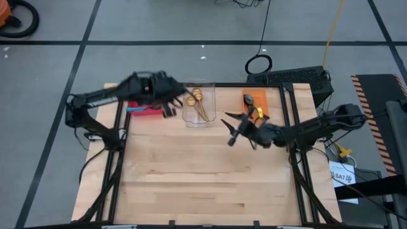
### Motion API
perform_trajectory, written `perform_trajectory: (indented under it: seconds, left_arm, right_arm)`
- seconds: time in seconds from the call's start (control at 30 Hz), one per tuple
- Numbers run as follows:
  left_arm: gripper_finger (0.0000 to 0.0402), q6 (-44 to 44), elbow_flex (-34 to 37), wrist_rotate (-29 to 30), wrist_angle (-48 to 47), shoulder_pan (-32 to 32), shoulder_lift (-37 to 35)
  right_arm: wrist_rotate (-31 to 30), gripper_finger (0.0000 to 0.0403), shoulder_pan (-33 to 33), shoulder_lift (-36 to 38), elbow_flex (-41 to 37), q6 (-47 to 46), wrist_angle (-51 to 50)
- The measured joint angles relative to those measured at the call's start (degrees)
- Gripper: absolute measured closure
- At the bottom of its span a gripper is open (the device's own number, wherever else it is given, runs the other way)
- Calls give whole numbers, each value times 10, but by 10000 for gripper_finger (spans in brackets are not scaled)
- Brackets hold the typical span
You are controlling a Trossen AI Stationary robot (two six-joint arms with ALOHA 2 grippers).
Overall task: Sort silverware by color (type)
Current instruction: Put the blue spoon into the red bin
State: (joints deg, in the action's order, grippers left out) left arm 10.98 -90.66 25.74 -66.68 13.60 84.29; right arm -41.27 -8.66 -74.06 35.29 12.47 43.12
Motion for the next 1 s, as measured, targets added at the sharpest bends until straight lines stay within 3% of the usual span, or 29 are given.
perform_trajectory:
  seconds: [0.1,0.2,0.33,0.47,0.67,1.0]
  left_arm:
    - [392,3,1,-2,-91,84,2]
    - [392,27,5,-26,-112,158,5]
    - [392,65,19,-93,-122,248,7]
    - [392,77,32,-112,-135,310,21]
    - [392,96,73,-113,-142,363,43]
    - [392,99,165,-114,-91,367,100]
  right_arm:
    - [77,271,48,-19,20,-18,-34]
    - [134,280,89,-36,29,-18,-47]
    - [175,293,127,-53,28,-19,-58]
    - [200,303,149,-65,28,-19,-76]
    - [206,310,163,-81,28,-26,-96]
    - [206,310,172,-109,28,-11,-95]
